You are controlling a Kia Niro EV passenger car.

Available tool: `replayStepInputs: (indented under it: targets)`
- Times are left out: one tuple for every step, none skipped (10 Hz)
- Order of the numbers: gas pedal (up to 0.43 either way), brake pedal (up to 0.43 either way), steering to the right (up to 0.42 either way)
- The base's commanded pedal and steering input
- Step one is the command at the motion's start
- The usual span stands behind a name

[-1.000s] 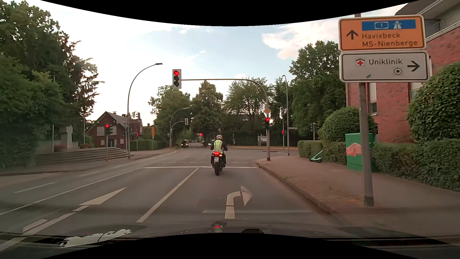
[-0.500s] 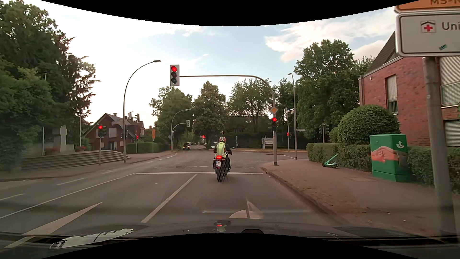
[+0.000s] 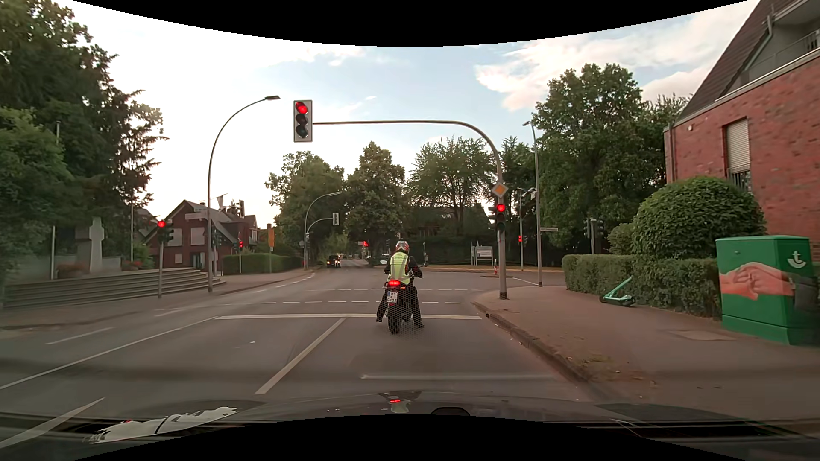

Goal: Follow the waypoints while adhering to traffic rules and regulations

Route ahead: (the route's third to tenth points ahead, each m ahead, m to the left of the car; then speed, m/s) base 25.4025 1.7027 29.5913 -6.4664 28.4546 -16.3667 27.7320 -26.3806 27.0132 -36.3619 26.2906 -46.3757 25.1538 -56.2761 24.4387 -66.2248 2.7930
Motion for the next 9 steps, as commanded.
replayStepInputs:
  targets:
    - [0.000,0.195,-0.034]
    - [0.000,0.220,-0.034]
    - [0.000,0.220,-0.034]
    - [0.000,0.226,-0.033]
    - [0.000,0.238,-0.032]
    - [0.000,0.244,-0.032]
    - [0.000,0.262,-0.030]
    - [0.000,0.268,-0.030]
    - [0.000,0.274,-0.029]
